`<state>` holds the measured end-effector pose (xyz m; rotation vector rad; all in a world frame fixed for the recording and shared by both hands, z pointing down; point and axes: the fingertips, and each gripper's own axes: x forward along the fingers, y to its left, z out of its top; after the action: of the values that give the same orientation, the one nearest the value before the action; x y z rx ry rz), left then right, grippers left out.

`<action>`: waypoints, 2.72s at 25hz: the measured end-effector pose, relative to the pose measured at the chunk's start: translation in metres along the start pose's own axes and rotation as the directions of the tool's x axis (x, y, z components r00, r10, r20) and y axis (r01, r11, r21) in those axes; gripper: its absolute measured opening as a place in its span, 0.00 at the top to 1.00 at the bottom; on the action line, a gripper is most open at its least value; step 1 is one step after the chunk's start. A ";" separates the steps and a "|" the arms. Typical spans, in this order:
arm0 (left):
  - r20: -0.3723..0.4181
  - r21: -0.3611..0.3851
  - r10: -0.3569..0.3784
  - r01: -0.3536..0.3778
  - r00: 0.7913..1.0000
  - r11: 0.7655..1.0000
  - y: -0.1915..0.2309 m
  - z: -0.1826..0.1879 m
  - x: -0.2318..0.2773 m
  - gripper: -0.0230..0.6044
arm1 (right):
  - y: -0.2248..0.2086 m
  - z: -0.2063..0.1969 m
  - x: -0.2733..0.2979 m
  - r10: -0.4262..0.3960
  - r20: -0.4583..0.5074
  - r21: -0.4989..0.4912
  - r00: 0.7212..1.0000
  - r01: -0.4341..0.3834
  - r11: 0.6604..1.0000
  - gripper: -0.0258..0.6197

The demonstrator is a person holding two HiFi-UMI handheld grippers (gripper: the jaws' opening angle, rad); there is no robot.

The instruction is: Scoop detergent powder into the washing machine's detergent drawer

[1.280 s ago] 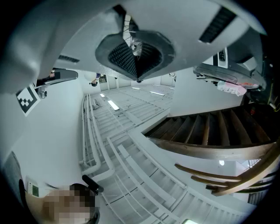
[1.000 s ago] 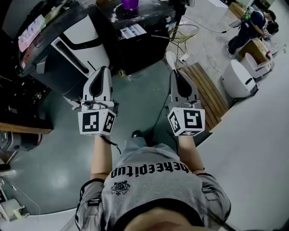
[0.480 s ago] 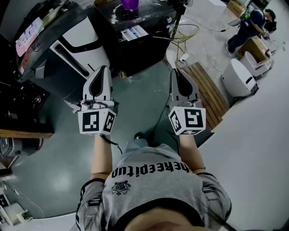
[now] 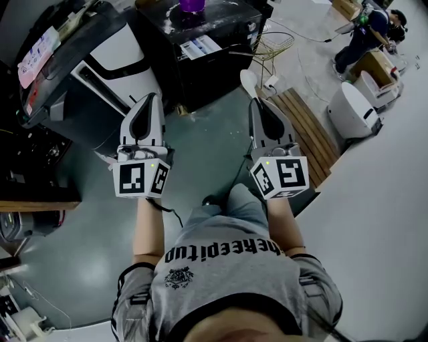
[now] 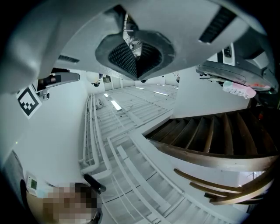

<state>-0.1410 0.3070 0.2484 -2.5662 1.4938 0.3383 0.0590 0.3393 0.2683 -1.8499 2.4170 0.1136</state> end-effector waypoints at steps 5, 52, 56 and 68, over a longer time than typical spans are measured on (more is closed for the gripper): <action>-0.002 -0.009 -0.007 0.007 1.000 1.000 0.010 -0.004 0.008 0.96 | -0.005 -0.003 0.015 -0.029 -0.030 0.008 0.999 0.029 1.000 0.95; 0.005 0.049 0.074 -0.074 0.997 0.996 0.124 -0.086 0.345 0.96 | -0.166 -0.041 0.368 0.180 -0.043 0.176 0.983 -0.170 0.970 0.95; 0.014 0.047 0.065 -0.065 0.998 0.997 0.135 -0.092 0.364 0.96 | -0.168 -0.047 0.390 0.181 -0.059 0.173 0.982 -0.168 0.970 0.95; 0.032 0.041 0.035 -0.036 0.999 0.999 0.197 -0.107 0.443 0.96 | -0.187 -0.052 0.490 0.123 -0.070 0.211 0.990 -0.106 0.972 0.95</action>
<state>-0.0886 -0.1866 0.2278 -2.4935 1.5211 0.3470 0.1110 -0.1852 0.2600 -1.6576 2.4806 -0.2037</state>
